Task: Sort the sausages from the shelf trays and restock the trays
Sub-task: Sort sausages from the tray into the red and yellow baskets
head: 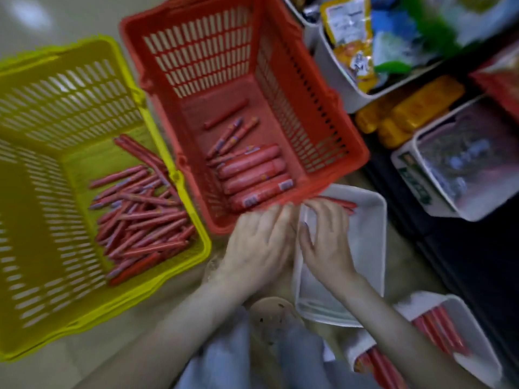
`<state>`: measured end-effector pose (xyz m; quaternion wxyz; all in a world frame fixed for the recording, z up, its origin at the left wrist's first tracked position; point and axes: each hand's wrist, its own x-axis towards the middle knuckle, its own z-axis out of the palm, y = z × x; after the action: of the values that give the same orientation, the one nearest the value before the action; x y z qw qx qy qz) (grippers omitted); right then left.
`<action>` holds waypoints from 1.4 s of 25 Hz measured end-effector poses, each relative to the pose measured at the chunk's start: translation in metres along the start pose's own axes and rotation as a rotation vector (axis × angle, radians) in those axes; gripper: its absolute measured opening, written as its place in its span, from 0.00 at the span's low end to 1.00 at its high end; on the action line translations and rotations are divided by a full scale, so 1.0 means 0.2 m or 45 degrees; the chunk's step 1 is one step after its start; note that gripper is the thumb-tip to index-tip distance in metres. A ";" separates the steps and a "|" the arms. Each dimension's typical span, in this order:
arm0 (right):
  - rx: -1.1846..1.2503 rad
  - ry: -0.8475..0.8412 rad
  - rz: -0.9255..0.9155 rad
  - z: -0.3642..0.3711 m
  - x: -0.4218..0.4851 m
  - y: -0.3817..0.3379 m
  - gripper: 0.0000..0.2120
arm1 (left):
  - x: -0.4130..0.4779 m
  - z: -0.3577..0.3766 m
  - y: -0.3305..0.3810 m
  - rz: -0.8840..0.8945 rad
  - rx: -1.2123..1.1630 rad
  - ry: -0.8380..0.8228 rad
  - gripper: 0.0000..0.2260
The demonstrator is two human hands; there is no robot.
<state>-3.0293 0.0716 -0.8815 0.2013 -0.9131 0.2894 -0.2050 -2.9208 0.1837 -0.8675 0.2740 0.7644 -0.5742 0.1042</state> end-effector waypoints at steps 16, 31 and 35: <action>-0.302 -0.783 0.378 0.51 -0.39 0.64 0.23 | -0.29 0.77 -0.09 0.363 0.022 -0.829 0.33; -0.859 -0.848 0.237 0.43 -0.10 0.91 0.09 | -0.17 0.79 -0.01 0.358 -0.005 -0.699 0.21; -0.693 -0.649 0.220 0.18 -0.18 0.78 0.13 | -0.09 0.65 0.02 0.308 -0.151 -0.742 0.20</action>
<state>-3.1082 -0.0142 -0.9977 0.0337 -0.9271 0.3497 0.1308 -2.9512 0.1286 -0.9821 0.1277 0.6709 -0.7203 -0.1211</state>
